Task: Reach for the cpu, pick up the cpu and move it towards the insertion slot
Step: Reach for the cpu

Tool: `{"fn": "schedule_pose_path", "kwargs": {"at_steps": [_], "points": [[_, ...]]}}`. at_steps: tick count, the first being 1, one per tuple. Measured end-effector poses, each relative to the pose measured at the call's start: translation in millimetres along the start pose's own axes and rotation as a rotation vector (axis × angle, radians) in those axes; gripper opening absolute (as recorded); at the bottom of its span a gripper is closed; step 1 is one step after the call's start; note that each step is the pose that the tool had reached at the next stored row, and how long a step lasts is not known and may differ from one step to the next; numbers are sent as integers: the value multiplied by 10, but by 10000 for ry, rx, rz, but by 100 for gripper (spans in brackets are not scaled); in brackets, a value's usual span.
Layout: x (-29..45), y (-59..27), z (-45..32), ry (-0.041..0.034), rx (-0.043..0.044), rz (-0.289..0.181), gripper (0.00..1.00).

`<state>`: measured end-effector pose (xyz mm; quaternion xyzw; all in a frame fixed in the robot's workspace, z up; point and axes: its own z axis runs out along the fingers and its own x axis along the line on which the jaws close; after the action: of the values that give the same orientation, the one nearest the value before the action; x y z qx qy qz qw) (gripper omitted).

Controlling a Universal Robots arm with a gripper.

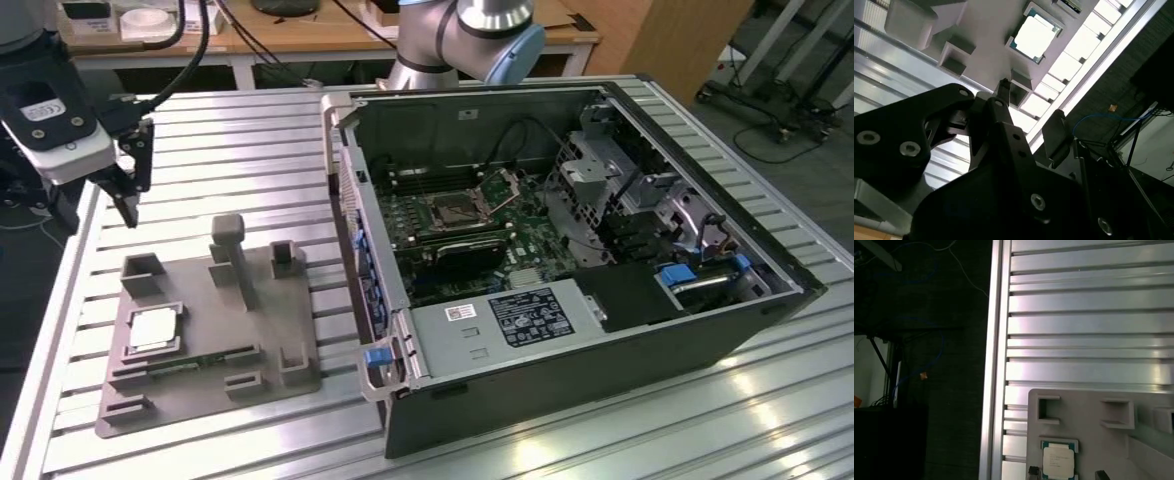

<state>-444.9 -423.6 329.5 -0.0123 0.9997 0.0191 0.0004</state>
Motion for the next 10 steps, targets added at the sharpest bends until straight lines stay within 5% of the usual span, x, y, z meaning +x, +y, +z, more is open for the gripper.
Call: {"fn": "schedule_pose_path", "kwargs": {"at_steps": [8,10], "points": [[13,-55,130,-6,2,-26,53],[14,-66,160,-17,0,-30,60]]}}
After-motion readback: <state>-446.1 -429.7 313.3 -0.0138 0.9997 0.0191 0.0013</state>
